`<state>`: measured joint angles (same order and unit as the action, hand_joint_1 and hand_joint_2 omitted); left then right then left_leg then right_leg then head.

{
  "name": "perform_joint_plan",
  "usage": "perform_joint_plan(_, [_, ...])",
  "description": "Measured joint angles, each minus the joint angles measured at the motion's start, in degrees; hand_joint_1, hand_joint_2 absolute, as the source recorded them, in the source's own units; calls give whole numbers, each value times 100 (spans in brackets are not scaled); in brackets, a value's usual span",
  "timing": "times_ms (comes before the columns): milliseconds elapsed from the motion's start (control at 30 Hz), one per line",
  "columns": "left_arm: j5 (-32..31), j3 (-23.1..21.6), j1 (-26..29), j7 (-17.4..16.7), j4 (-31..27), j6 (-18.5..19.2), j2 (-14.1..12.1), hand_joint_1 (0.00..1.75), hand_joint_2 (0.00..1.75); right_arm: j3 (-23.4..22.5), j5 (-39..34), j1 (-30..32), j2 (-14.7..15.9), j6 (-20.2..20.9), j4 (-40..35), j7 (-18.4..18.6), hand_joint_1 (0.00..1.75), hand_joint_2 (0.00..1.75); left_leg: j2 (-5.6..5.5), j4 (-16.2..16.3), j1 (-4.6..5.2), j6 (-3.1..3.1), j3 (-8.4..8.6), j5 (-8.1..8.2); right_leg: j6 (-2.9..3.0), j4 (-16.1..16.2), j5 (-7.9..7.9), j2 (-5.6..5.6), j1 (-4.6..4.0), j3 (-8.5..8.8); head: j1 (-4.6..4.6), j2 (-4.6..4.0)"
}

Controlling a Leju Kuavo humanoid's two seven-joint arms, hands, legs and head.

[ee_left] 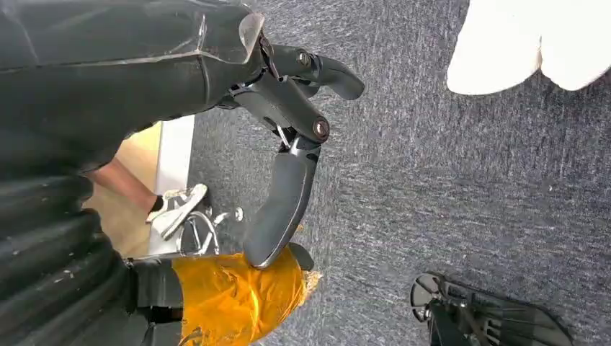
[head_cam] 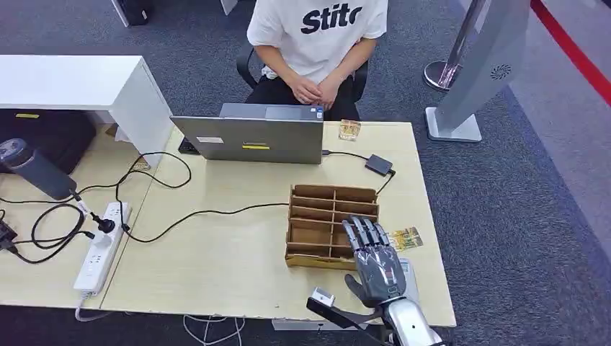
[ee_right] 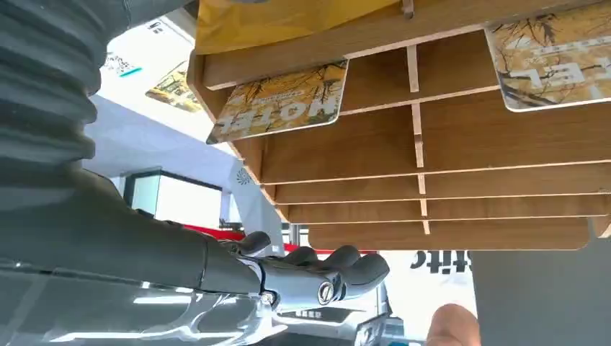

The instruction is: Pass the card to the sensor for recognition and then transmit it.

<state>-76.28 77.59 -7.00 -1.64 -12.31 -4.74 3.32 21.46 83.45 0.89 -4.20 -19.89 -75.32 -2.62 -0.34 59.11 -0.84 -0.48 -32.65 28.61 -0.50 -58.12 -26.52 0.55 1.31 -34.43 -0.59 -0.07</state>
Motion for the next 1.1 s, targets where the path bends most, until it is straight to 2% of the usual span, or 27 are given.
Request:
perform_joint_plan(300, [15,0,0,0,0,-4,0,0,175,33,-57,24,2,46,-48,-20,0,175,0,0,0,0,0,0,0,0,0,0,0,0,0,0])
perform_joint_plan(333, [17,0,0,0,0,-4,0,0,175,33,-59,24,2,55,-48,-17,12,175,0,0,0,0,0,0,0,0,0,0,0,0,0,0])
perform_joint_plan(367, [15,0,0,0,0,-4,0,0,175,33,-63,24,2,61,-48,-17,138,175,0,0,0,0,0,0,0,0,0,0,0,0,2,0])
perform_joint_plan(400, [15,0,0,0,0,-4,0,0,175,35,-66,24,2,63,-48,-9,166,175,0,0,0,0,0,0,0,0,0,0,0,0,2,0])
perform_joint_plan(433, [15,0,0,0,0,-4,0,0,175,35,-66,24,2,66,-46,7,173,175,0,0,0,0,0,0,0,0,0,0,0,0,0,0])
perform_joint_plan(1100, [33,0,0,-2,0,-7,0,0,175,35,-175,19,2,208,-17,37,175,175,0,0,0,-2,0,-1,0,0,0,0,0,0,2,0])
